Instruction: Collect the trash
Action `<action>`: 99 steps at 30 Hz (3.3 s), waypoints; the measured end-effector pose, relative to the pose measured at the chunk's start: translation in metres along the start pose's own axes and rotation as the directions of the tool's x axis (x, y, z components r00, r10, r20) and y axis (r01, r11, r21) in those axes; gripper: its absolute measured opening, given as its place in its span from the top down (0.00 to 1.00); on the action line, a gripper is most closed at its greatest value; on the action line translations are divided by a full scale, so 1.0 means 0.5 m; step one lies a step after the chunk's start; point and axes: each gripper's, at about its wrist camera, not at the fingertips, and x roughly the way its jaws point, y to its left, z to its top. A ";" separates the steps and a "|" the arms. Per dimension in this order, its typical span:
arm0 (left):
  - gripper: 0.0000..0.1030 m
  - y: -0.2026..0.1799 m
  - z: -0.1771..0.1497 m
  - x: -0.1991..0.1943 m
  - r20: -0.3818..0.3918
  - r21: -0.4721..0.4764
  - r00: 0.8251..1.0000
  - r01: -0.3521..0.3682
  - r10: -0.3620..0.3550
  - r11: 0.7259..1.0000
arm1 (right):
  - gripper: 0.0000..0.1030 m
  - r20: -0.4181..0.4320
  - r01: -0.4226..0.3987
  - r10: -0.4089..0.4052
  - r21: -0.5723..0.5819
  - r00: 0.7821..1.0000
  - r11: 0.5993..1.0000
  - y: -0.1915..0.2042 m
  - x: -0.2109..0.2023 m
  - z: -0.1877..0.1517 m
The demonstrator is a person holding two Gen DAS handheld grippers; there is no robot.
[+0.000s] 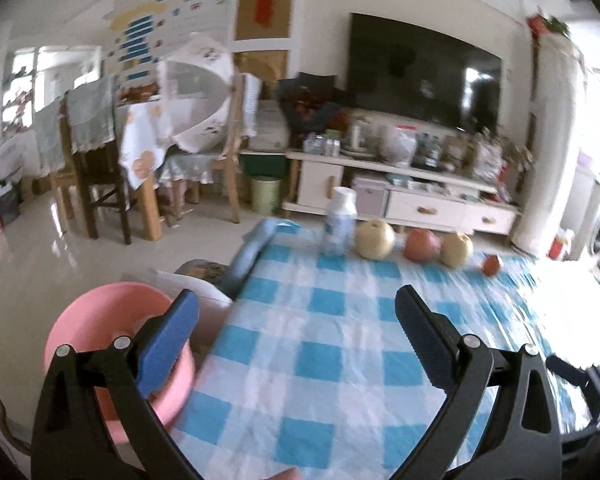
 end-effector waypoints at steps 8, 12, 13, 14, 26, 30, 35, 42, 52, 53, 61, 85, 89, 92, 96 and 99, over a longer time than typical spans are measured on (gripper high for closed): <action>0.04 -0.125 -0.049 -0.083 0.056 0.124 0.998 -0.007 0.000 0.992 | 0.09 0.053 0.112 -0.113 0.015 0.992 0.994 -0.078 -0.084 -0.041; 0.04 -0.171 -0.071 -0.122 0.068 0.147 0.998 -0.001 -0.009 0.989 | 0.09 0.078 0.168 -0.168 0.016 0.983 0.986 -0.107 -0.122 -0.067; 0.04 -0.180 -0.076 -0.128 0.069 0.151 0.998 0.002 -0.012 0.989 | 0.09 0.082 0.179 -0.180 0.015 0.980 0.984 -0.115 -0.132 -0.074; 0.04 -0.190 -0.082 -0.137 0.067 0.156 0.998 0.007 -0.018 0.988 | 0.09 0.085 0.195 -0.196 0.012 0.977 0.981 -0.123 -0.141 -0.083; 0.04 -0.282 -0.155 -0.204 0.028 0.238 0.996 0.078 -0.087 0.968 | 0.09 0.101 0.307 -0.311 0.056 0.945 0.950 -0.192 -0.220 -0.157; 0.04 -0.308 -0.174 -0.224 0.017 0.266 0.994 0.100 -0.109 0.959 | 0.09 0.121 0.327 -0.333 0.069 0.935 0.942 -0.200 -0.241 -0.165; 0.04 -0.320 -0.184 -0.241 0.013 0.269 0.993 0.110 -0.117 0.957 | 0.08 0.137 0.343 -0.349 0.071 0.927 0.937 -0.202 -0.255 -0.169; 0.04 -0.323 -0.192 -0.247 0.000 0.261 0.993 0.116 -0.120 0.958 | 0.08 0.145 0.352 -0.358 0.069 0.922 0.934 -0.200 -0.261 -0.173; 0.04 -0.318 -0.196 -0.246 -0.004 0.252 0.993 0.116 -0.118 0.961 | 0.08 0.154 0.359 -0.365 0.065 0.918 0.931 -0.201 -0.265 -0.174; 0.04 -0.317 -0.198 -0.246 -0.005 0.249 0.993 0.115 -0.118 0.961 | 0.08 0.155 0.358 -0.364 0.067 0.918 0.931 -0.201 -0.265 -0.174; 0.04 -0.312 -0.198 -0.235 -0.018 0.234 0.994 0.109 -0.107 0.966 | 0.08 0.159 0.354 -0.361 0.071 0.919 0.932 -0.207 -0.267 -0.176; 0.04 -0.300 -0.198 -0.187 -0.051 0.201 0.996 0.084 -0.075 0.976 | 0.08 0.170 0.322 -0.328 0.066 0.929 0.945 -0.202 -0.251 -0.173; 0.04 -0.299 -0.201 -0.183 -0.054 0.204 0.996 0.083 -0.073 0.975 | 0.08 0.168 0.310 -0.318 0.071 0.933 0.948 -0.201 -0.248 -0.173; 0.04 -0.297 -0.206 -0.178 -0.053 0.208 0.996 0.080 -0.071 0.975 | 0.08 0.189 0.295 -0.305 0.080 0.933 0.952 -0.199 -0.250 -0.172; 0.04 -0.296 -0.208 -0.169 -0.061 0.211 0.996 0.078 -0.066 0.974 | 0.08 0.199 0.263 -0.278 0.096 0.940 0.960 -0.204 -0.243 -0.168; 0.04 -0.294 -0.212 -0.150 -0.079 0.213 0.995 0.079 -0.064 0.974 | 0.08 0.180 0.247 -0.264 0.110 0.948 0.963 -0.209 -0.222 -0.163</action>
